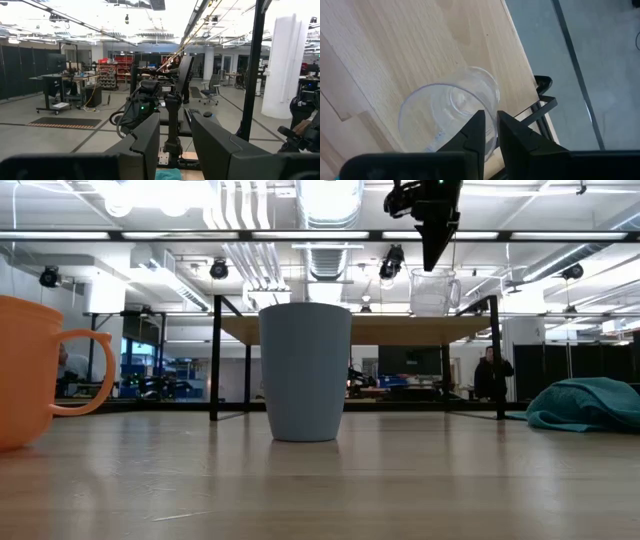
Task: Stack small to large cups/mugs on shelf
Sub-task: Put the transparent cup on the shelf, then put the orange mug on the shelf
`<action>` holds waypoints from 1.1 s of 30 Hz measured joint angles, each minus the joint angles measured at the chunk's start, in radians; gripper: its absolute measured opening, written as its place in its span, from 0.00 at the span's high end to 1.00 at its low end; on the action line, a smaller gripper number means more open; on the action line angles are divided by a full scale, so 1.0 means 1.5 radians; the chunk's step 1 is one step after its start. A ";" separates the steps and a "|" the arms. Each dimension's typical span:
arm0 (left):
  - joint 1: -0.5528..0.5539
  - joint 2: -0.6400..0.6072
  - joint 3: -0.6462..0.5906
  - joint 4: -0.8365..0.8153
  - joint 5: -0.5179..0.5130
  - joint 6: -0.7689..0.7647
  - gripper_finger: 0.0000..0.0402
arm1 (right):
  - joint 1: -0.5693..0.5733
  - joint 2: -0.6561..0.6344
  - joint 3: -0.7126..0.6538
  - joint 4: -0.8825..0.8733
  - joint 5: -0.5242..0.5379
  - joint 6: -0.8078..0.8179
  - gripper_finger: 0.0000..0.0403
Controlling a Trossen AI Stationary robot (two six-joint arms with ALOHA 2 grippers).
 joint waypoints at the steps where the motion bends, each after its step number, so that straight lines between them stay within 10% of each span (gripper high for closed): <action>1: 0.000 0.000 0.000 0.000 0.000 0.000 0.75 | -0.001 0.002 0.000 0.000 0.004 0.000 0.90; 15: 0.000 -0.005 0.000 -0.007 0.000 0.000 0.75 | -0.014 0.004 0.000 0.014 0.095 -0.024 0.90; 26: 0.000 -0.007 0.000 -0.006 0.001 0.000 0.75 | -0.014 0.004 0.000 0.027 0.014 0.039 0.90; 33: 0.000 -0.007 0.000 -0.006 0.001 0.000 0.75 | 0.009 0.003 0.000 0.035 -0.176 0.095 0.90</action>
